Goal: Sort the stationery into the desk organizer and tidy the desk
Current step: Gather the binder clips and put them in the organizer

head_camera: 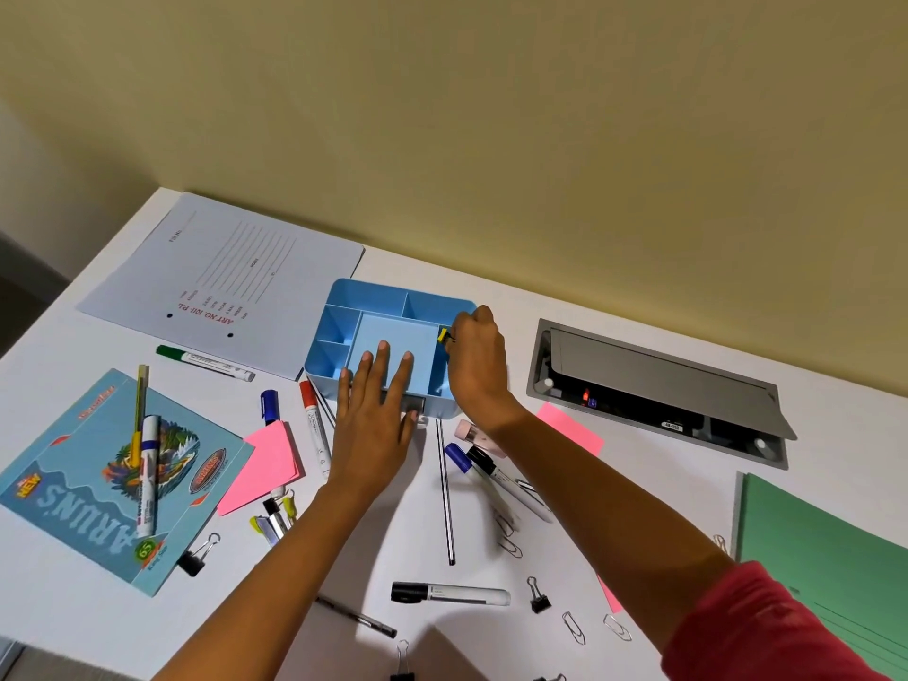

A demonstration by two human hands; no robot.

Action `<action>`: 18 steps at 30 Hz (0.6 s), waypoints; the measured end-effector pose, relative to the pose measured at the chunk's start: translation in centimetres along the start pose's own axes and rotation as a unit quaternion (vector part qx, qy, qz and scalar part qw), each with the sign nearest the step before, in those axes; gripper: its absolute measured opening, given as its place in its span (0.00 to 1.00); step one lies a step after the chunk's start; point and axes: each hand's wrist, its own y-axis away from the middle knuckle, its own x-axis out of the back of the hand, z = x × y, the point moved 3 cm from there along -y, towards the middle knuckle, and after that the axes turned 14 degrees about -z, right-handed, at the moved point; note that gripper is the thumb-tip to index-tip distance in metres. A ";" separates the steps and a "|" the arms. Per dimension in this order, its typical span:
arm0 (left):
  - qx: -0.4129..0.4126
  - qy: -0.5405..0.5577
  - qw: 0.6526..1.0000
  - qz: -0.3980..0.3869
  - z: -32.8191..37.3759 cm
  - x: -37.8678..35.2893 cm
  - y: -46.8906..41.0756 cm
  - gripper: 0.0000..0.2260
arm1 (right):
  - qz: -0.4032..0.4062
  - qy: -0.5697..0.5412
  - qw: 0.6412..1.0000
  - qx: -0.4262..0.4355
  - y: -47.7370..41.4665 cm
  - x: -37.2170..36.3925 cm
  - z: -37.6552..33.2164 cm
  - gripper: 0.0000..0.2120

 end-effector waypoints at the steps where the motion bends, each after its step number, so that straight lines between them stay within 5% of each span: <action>1: 0.001 -0.001 1.000 -0.001 0.0 0.0 0.0 0.32 | 0.000 0.007 1.000 0.003 0.1 0.0 -0.1 0.11; 9: 0.005 0.009 1.000 -0.012 0.0 -0.1 0.0 0.32 | -0.001 0.058 0.998 0.037 0.6 -1.3 -1.0 0.19; 18: 0.005 0.003 1.000 -0.004 0.1 -0.3 0.0 0.32 | 0.061 0.101 0.992 0.055 0.7 -1.1 -0.5 0.14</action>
